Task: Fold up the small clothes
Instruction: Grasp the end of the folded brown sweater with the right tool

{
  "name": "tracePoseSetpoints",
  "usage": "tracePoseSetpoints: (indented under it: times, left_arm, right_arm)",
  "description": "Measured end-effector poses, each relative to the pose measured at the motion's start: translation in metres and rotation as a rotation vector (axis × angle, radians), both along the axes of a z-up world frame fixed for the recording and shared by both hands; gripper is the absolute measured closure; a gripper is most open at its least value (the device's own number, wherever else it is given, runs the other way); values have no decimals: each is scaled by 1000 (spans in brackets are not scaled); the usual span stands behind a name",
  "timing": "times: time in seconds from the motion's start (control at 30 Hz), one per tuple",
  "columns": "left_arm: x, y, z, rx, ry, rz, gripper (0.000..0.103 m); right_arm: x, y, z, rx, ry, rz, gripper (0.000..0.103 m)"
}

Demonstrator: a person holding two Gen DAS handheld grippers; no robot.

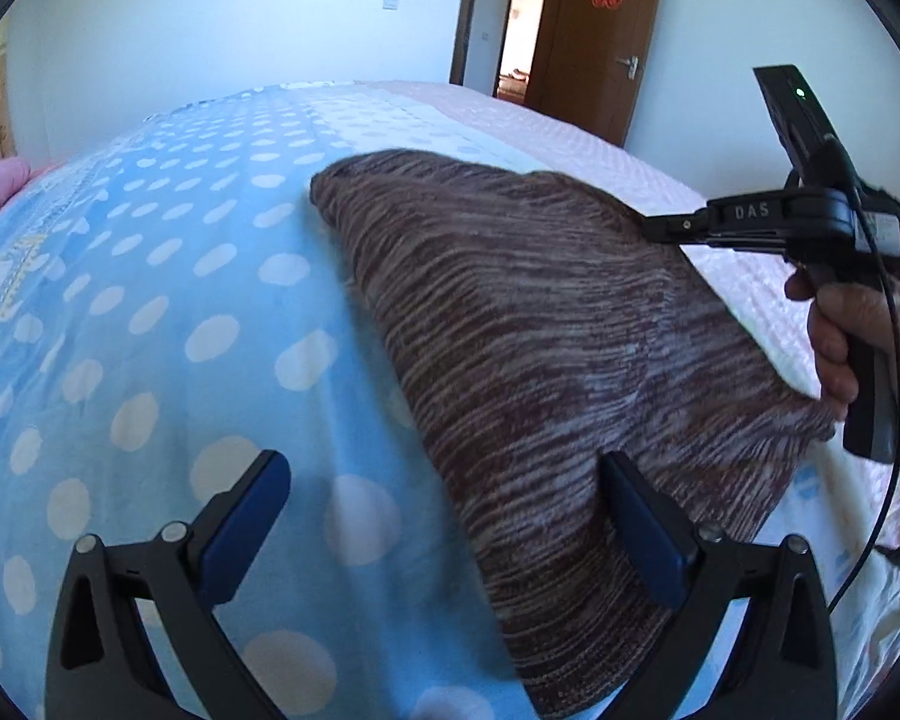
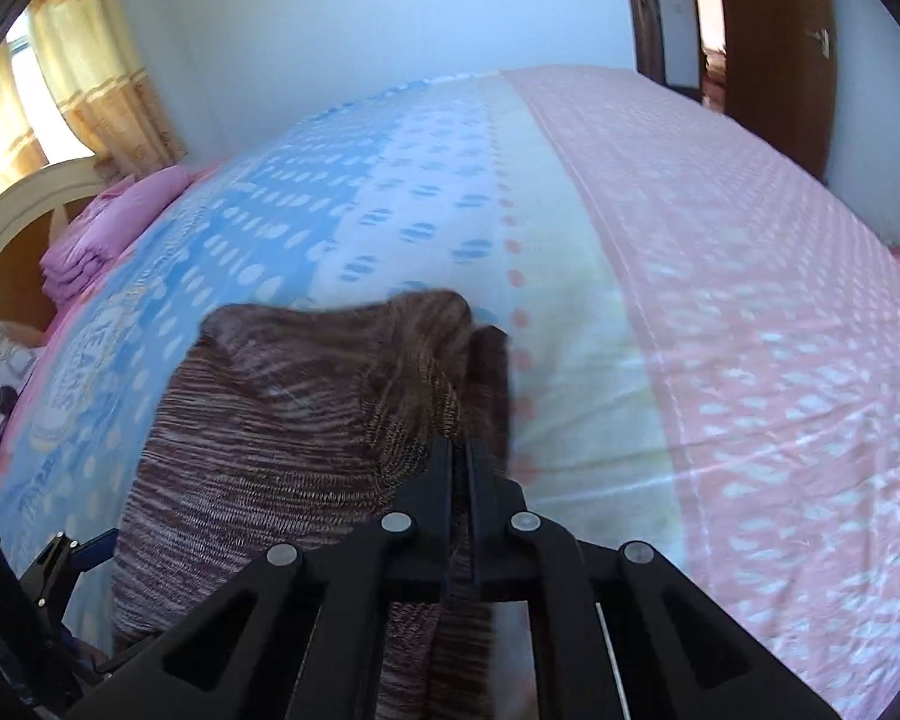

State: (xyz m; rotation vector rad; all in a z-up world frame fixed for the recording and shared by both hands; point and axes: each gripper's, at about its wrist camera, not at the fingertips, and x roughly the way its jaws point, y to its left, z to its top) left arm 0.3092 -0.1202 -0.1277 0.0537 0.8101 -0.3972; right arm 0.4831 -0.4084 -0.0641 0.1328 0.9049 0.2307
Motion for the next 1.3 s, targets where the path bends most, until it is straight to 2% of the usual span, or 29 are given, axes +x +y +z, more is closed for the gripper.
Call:
tracePoseSetpoints:
  times: [0.1,0.27,0.3,0.33,0.37,0.4,0.43,0.53,0.7,0.77,0.87,0.93,1.03,1.1,1.17,1.2,1.23,1.3]
  left_arm:
    - [-3,0,1,1,-11,0,0]
    - [-1,4,1,-14,-2,9,0]
    - [-1,4,1,-13,-3,8,0]
    - [-1,4,1,-13,-4,9,0]
    - [0,4,1,-14,-3,9,0]
    - [1,4,1,-17,-1,9,0]
    - [1,5,1,-22,1,10,0]
    - [2,6,1,-28,1,11,0]
    - [1,6,1,-31,-5,8,0]
    - [-1,8,2,-45,-11,3,0]
    - [-4,17,6,-93,-35,11,0]
    - [-2,18,6,-106,-28,15,0]
    - [4,12,0,-74,9,10,0]
    - [5,10,0,-53,14,13,0]
    - [4,10,0,-48,12,15,0]
    - [3,10,0,-49,11,15,0]
    - [3,10,0,-52,11,16,0]
    - [2,10,0,-52,10,15,0]
  right_arm:
    - [-2,-2,-10,-33,9,2,100]
    - [-22,-7,2,97,-8,26,98]
    - [-30,-9,7,120,-14,30,91]
    - [-39,-9,10,145,-21,42,77]
    - [-51,-9,14,181,-29,64,70]
    - [-61,-8,17,202,-34,85,63]
    - [-74,-7,19,203,-36,106,63]
    - [-98,-4,15,161,-11,113,63]
    - [-108,1,-4,124,23,124,64]
    - [-108,0,-9,133,24,119,101]
    - [-118,-3,3,122,-46,114,99]
    - [-124,-13,12,85,-85,66,99]
    - [-115,-26,-5,95,-19,42,99]
    - [-113,-19,-15,91,34,88,98]
    - [-122,-13,-9,40,-4,66,84]
    - [-126,-12,-3,34,-26,56,59]
    - [-134,-10,6,39,-68,52,50]
    - [-152,0,25,30,-164,83,50]
